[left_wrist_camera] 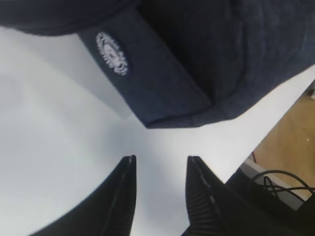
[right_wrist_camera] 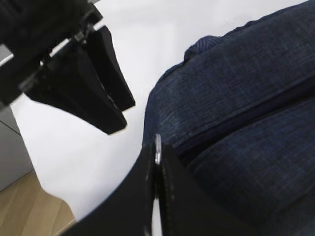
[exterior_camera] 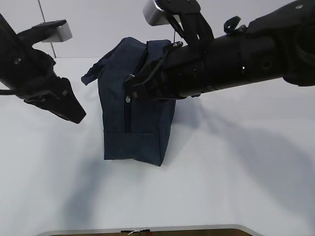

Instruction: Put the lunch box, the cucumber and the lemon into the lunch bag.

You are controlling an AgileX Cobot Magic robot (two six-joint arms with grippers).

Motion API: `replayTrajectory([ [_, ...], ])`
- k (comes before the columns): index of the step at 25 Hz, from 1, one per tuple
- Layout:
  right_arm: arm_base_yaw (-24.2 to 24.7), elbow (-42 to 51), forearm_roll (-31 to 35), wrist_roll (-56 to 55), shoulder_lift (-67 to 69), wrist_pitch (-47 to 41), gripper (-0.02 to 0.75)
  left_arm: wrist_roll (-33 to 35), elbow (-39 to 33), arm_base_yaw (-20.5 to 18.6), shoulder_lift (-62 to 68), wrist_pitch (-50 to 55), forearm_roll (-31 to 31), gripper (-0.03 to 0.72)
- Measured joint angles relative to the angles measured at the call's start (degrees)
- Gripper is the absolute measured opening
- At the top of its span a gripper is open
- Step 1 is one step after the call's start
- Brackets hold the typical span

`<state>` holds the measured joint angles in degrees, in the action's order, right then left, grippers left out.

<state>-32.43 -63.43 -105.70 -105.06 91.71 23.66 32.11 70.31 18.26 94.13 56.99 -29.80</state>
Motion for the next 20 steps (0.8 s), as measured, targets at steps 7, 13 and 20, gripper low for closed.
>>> replayTrajectory([
  [7,0.0,0.0,0.0,0.0,0.0,-0.6,0.005,1.3,-2.5,2.5,0.0,-5.9,-2.2,0.25],
  [13,0.0,0.0,0.0,-0.2,0.0,-2.7,0.005,2.9,-3.1,2.7,0.0,-6.2,-5.3,0.31],
  [20,0.0,0.0,0.0,-0.3,0.0,-4.5,0.005,8.2,-3.1,2.8,0.0,-7.8,-9.7,0.337],
])
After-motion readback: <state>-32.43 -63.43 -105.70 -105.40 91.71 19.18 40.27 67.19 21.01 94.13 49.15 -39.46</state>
